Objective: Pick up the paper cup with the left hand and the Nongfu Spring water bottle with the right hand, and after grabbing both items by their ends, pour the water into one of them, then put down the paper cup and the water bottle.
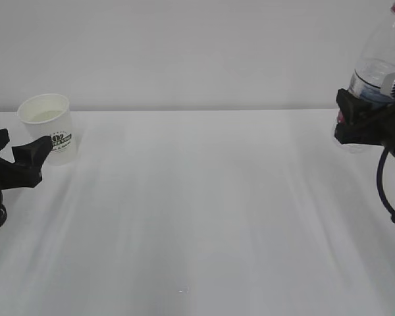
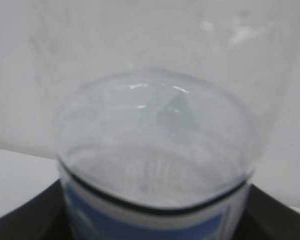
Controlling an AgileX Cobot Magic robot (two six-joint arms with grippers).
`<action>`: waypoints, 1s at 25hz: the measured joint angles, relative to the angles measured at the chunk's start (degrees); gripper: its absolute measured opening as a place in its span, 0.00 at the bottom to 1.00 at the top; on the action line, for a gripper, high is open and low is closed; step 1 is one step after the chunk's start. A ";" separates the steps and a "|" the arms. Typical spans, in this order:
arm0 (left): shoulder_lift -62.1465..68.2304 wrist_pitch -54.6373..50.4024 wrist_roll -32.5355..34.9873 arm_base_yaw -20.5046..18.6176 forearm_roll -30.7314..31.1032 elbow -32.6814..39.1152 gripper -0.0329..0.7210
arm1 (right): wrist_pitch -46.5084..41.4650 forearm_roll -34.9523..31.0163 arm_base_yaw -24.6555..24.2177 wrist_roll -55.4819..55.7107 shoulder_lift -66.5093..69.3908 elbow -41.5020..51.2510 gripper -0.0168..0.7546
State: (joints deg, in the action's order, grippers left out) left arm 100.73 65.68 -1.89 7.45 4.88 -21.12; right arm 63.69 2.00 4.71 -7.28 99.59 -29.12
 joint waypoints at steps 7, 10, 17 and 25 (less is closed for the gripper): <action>0.00 0.00 0.00 0.00 0.26 0.00 0.82 | 0.00 0.00 0.00 -0.02 7.59 -7.45 0.64; 0.00 0.00 0.00 0.00 1.41 0.00 0.82 | 0.00 0.00 0.00 -0.02 10.56 -10.23 0.64; 0.00 0.00 0.00 0.00 2.36 0.00 0.82 | 0.10 0.00 0.00 -0.02 16.67 -15.56 0.64; 0.00 0.00 0.00 0.00 2.36 0.00 0.82 | 0.10 0.00 0.00 -0.02 22.69 -19.80 0.64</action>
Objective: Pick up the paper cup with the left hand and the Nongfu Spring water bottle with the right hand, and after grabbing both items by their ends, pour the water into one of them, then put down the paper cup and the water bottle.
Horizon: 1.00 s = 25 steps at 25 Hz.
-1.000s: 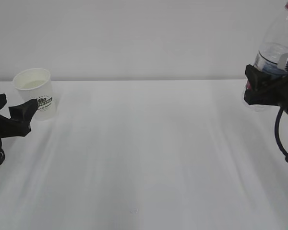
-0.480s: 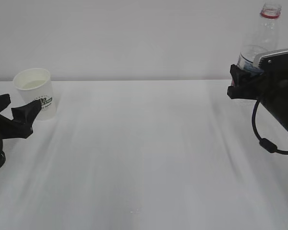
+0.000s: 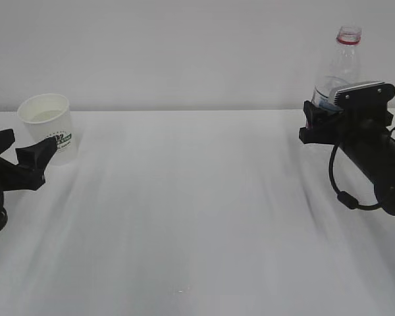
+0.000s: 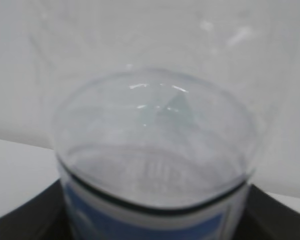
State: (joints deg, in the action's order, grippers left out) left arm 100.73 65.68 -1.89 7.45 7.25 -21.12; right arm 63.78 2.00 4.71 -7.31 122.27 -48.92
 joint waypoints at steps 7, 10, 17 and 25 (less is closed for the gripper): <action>0.00 0.00 0.00 0.00 0.03 0.00 0.82 | 0.00 0.00 0.00 0.00 3.13 -1.67 0.64; 0.00 0.00 0.00 0.00 0.13 0.00 0.82 | 0.00 -0.14 0.00 0.00 3.40 -1.67 0.64; 0.00 0.00 0.00 0.00 0.15 0.00 0.82 | 0.00 -0.56 0.00 0.23 3.49 -1.67 0.66; 0.00 0.00 0.00 0.00 0.68 0.00 0.82 | 1.15 -4.38 0.00 2.48 3.49 -2.05 0.87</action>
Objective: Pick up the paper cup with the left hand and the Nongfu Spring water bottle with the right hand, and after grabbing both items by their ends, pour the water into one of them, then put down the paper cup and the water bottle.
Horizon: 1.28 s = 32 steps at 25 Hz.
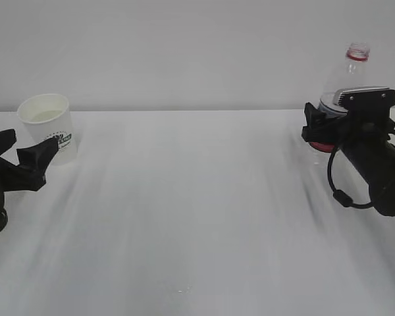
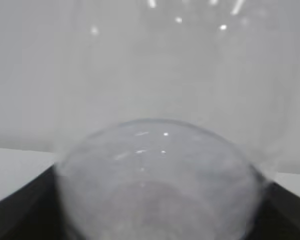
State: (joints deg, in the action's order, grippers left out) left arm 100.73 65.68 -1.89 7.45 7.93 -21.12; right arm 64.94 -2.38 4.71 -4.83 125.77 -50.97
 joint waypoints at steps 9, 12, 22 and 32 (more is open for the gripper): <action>0.00 0.00 0.00 0.00 0.00 0.00 0.81 | 0.02 -0.09 0.00 0.07 0.00 0.00 0.88; 0.00 0.00 0.00 0.00 0.00 0.00 0.80 | 0.02 -0.09 0.00 0.07 0.00 0.00 0.88; 0.00 0.00 0.00 0.00 0.11 0.00 0.80 | 0.15 0.74 0.00 0.07 0.00 0.51 0.88; 0.00 0.10 0.00 0.00 0.11 0.00 0.80 | 0.25 0.84 0.00 0.12 -2.00 3.92 0.83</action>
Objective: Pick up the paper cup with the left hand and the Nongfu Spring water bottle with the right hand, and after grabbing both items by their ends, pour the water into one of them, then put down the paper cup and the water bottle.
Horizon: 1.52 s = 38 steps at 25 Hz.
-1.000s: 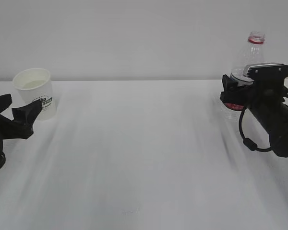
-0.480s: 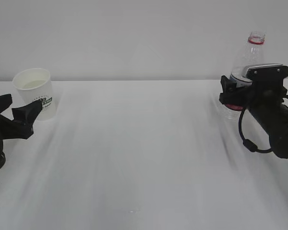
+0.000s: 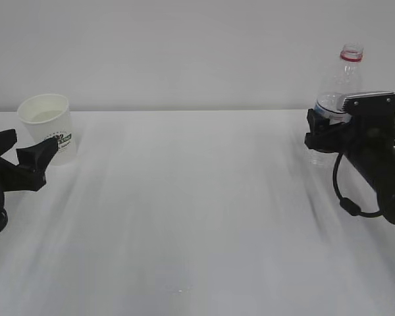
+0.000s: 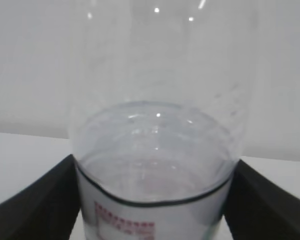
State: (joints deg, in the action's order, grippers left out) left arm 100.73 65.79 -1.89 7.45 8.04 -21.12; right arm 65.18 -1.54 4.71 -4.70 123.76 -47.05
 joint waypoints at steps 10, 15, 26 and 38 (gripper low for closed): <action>0.00 0.00 0.00 0.00 0.00 0.00 0.80 | 0.11 2.01 0.00 0.00 -4.35 4.95 0.81; -0.24 0.00 0.00 0.00 -0.11 0.00 0.80 | 0.11 2.61 0.00 0.00 -7.56 8.47 0.79; -2.53 0.00 0.00 0.00 -0.19 0.00 0.80 | 0.11 2.71 0.00 -0.35 -13.61 13.92 0.79; -10.87 0.00 0.00 0.00 -0.19 0.34 0.80 | 0.11 2.83 0.00 -1.37 -22.34 21.06 0.79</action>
State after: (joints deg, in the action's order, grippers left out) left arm 89.86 65.79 -1.89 7.45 7.85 -20.78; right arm 65.30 1.30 4.71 -6.07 101.42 -25.99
